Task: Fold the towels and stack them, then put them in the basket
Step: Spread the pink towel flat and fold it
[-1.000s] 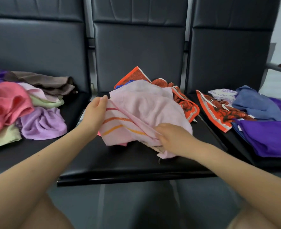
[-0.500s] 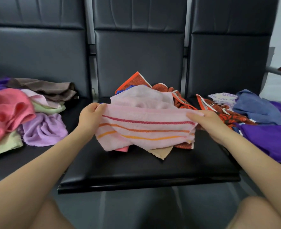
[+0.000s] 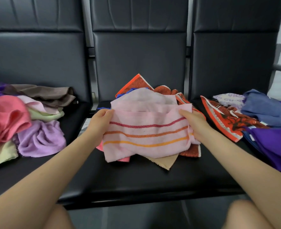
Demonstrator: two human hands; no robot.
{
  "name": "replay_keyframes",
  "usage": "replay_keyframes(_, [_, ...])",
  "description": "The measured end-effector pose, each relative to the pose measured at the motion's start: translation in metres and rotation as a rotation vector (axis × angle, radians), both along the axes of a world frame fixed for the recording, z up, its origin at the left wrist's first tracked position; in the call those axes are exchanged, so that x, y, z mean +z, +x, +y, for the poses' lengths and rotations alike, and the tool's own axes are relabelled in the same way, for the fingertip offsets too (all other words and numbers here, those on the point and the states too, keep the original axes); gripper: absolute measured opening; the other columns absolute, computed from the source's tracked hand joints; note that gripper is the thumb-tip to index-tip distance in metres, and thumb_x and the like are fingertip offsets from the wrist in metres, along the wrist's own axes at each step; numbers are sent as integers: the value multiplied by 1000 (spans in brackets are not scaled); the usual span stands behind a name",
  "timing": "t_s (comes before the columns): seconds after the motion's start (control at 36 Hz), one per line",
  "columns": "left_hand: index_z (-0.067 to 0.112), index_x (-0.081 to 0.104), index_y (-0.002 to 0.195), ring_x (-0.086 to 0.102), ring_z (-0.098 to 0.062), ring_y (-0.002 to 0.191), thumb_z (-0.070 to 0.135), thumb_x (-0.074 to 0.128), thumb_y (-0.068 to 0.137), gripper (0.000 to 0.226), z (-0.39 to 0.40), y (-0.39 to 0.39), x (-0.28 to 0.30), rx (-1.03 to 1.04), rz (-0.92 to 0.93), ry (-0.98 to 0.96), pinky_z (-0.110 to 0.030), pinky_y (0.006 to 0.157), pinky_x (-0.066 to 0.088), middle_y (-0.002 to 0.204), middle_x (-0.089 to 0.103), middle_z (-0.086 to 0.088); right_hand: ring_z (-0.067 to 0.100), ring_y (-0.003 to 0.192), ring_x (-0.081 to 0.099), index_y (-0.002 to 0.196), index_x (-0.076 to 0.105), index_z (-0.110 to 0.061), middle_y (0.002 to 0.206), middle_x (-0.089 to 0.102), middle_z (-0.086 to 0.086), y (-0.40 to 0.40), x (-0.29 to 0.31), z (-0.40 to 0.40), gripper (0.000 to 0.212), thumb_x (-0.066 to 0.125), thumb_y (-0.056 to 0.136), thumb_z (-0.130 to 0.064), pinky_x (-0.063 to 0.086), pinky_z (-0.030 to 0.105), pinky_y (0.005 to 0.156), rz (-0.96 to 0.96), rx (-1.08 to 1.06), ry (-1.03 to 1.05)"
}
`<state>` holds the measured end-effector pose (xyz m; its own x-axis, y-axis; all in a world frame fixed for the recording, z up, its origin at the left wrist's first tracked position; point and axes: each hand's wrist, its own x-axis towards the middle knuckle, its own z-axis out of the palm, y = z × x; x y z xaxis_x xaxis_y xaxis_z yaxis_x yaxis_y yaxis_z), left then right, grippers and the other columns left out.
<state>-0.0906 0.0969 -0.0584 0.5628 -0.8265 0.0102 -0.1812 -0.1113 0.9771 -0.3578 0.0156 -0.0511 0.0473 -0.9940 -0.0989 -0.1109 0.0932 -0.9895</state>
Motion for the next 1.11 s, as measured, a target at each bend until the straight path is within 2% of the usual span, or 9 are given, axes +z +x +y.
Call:
replay_keyframes(0.19, [16,60,92,52,-12,78,28,46,96,18,3,-3,4,51,-212,-115,-29,69,46,88,58,3,18,92,61,96,62,-19,97,65,4,-3,4,8,15,49,97,-26,52,36,80,253,-94,-406])
replay_keyframes(0.31, [18,56,93,51,-16,77,27,43,96,17,7,-4,-1,62,-210,-34,-35,72,47,86,56,0,12,89,54,113,59,-17,87,54,-12,-9,2,11,20,47,99,-25,40,19,64,335,-66,-378])
replay_keyframes(0.42, [21,57,88,52,-19,81,28,45,95,16,13,-6,-3,-20,-241,-2,-38,80,48,84,56,1,27,101,59,122,57,-7,107,62,8,-18,0,17,29,53,98,-24,41,26,77,368,-17,-293])
replay_keyframes(0.58, [15,60,88,52,-12,75,29,50,95,18,20,-11,0,-161,-384,-13,-28,70,44,82,58,4,14,79,56,91,57,-19,82,59,-6,-34,6,29,17,62,90,-35,40,25,64,715,205,-238])
replay_keyframes(0.72, [10,62,93,53,-16,82,26,50,95,20,23,-12,5,-125,-462,-99,-35,77,45,87,61,-1,18,71,56,76,55,-17,72,55,-1,-40,9,37,26,56,93,-35,36,26,55,915,197,-211])
replay_keyframes(0.86, [20,60,89,54,-16,84,28,50,95,14,32,-6,10,-99,-555,-171,-34,75,44,89,63,2,27,109,57,127,54,-9,112,60,7,-54,11,42,39,55,97,-33,36,27,81,739,92,-267])
replay_keyframes(1.0, [18,56,85,50,0,74,20,51,96,12,46,-8,20,-55,-579,-381,-13,66,40,81,59,10,25,109,60,124,55,-14,120,60,9,-57,9,42,40,56,95,-41,47,40,98,230,-14,-131])
replay_keyframes(1.06, [14,55,86,50,5,71,17,51,96,12,52,-15,24,-60,-555,-431,-7,64,38,79,57,10,16,87,67,101,59,-12,98,58,14,-65,9,46,20,51,100,-30,50,30,86,306,-446,-159])
replay_keyframes(1.11, [13,55,84,48,5,68,16,51,97,14,56,-19,23,-112,-513,-418,-7,64,38,78,55,10,23,94,68,104,60,-6,102,60,20,-69,12,59,23,49,101,-26,49,34,89,343,-396,-126])
